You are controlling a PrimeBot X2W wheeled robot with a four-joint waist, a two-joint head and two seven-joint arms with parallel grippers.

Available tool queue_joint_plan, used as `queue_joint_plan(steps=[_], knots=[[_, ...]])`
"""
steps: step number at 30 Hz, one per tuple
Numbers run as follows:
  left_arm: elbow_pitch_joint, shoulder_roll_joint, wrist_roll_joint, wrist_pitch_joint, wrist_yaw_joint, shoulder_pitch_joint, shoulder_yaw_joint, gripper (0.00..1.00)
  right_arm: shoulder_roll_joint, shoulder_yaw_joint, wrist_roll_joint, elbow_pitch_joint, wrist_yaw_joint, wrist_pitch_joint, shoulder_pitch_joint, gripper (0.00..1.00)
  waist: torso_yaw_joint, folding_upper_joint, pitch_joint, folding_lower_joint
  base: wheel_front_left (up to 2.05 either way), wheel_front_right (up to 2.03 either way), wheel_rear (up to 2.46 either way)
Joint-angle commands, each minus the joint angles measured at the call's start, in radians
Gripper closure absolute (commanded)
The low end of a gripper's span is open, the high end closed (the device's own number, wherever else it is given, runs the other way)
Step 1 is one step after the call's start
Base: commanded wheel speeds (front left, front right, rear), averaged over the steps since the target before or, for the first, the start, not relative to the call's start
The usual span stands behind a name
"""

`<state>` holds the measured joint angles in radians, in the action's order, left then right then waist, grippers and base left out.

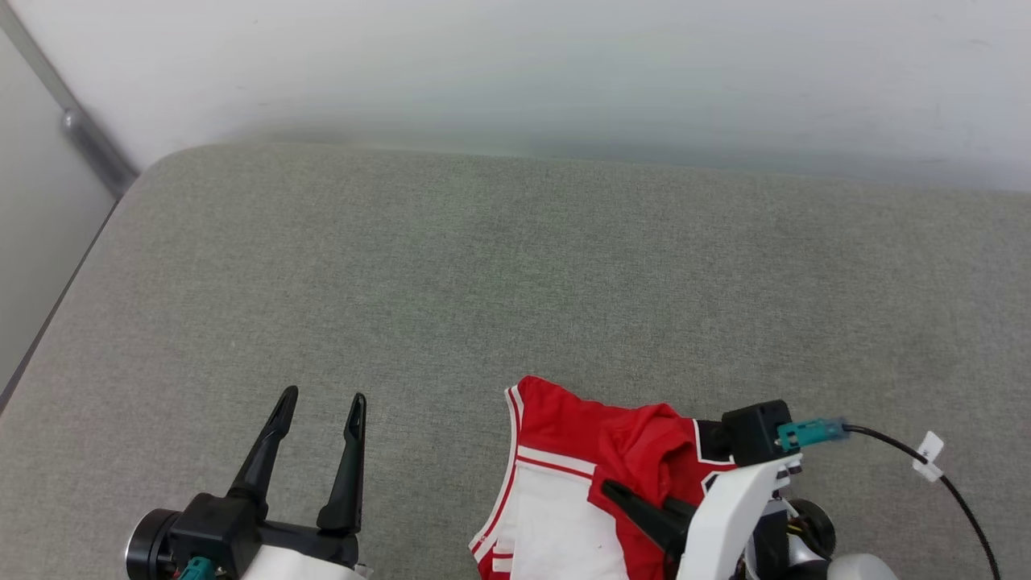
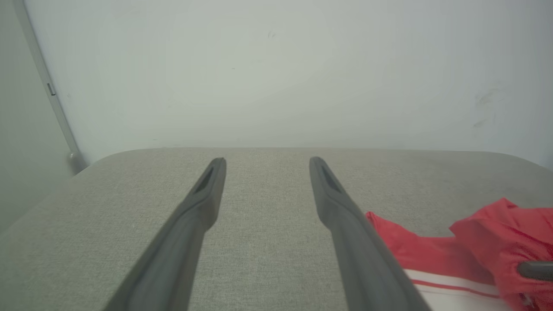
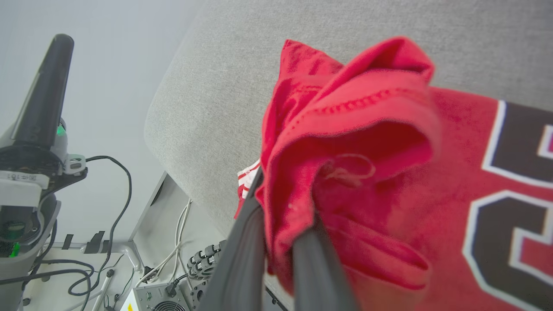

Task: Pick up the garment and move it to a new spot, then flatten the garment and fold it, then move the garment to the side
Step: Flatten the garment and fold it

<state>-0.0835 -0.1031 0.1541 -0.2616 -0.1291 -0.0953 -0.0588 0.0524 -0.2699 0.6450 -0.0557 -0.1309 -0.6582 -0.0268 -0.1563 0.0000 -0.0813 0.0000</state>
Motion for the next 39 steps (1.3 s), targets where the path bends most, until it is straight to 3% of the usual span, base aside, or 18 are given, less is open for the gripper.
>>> queue_joint_plan(steps=[1, 10, 11, 12, 19, 22, 27, 33, 39], knots=[[0.003, 0.000, 0.001, -0.004, -0.001, 0.009, -0.001, 0.00, -0.004, -0.014, 0.009, 0.017, 0.000, 0.015, -0.023, 1.00, -0.003, 0.0000, -0.002, 0.0000, 0.00, 0.00, 0.00], [0.008, 0.001, 0.002, -0.004, -0.001, 0.017, -0.008, 0.00, -0.003, -0.124, 0.089, 0.180, 0.000, 0.124, -0.123, 1.00, -0.021, 0.0000, -0.007, 0.0000, 0.00, 0.00, 0.00], [0.009, 0.001, 0.002, -0.004, -0.001, 0.018, -0.009, 0.00, -0.003, -0.138, 0.097, 0.194, 0.000, 0.139, -0.132, 0.93, -0.023, 0.0000, -0.008, 0.0000, 0.00, 0.00, 0.00], [0.009, 0.001, 0.003, -0.004, -0.001, 0.018, -0.009, 0.00, -0.004, -0.153, 0.102, 0.207, 0.000, 0.154, -0.144, 0.00, -0.025, 0.0000, -0.008, 0.0000, 0.00, 0.00, 0.00], [0.012, 0.001, 0.003, -0.004, -0.001, 0.009, 0.000, 0.00, -0.003, -0.235, 0.154, 0.226, 0.000, 0.211, -0.196, 0.00, -0.021, 0.0000, 0.000, 0.0000, 0.00, 0.00, 0.00], [0.012, 0.001, 0.002, -0.004, -0.001, 0.005, 0.006, 0.00, -0.003, -0.220, 0.139, 0.215, 0.000, 0.234, -0.221, 0.00, -0.009, 0.0000, 0.008, 0.0000, 0.00, 0.00, 0.00], [0.006, 0.001, -0.001, -0.004, -0.001, 0.003, 0.004, 0.00, 0.008, -0.165, -0.057, 0.187, 0.000, 0.278, -0.279, 0.00, 0.022, 0.0000, 0.017, 0.0000, 0.00, 0.00, 0.00], [0.001, -0.005, 0.007, -0.004, -0.001, 0.009, 0.010, 0.00, 0.150, -0.077, -0.337, 0.144, 0.000, 0.412, -0.333, 0.00, 0.065, 0.0000, 0.023, 0.0000, 0.00, 0.00, 0.00], [-0.007, 0.001, 0.011, -0.004, -0.001, 0.015, 0.016, 0.00, 0.235, 0.078, -0.509, 0.113, 0.000, 0.555, -0.291, 0.00, 0.103, 0.0000, 0.027, 0.0000, 0.00, 0.00, 0.00]])
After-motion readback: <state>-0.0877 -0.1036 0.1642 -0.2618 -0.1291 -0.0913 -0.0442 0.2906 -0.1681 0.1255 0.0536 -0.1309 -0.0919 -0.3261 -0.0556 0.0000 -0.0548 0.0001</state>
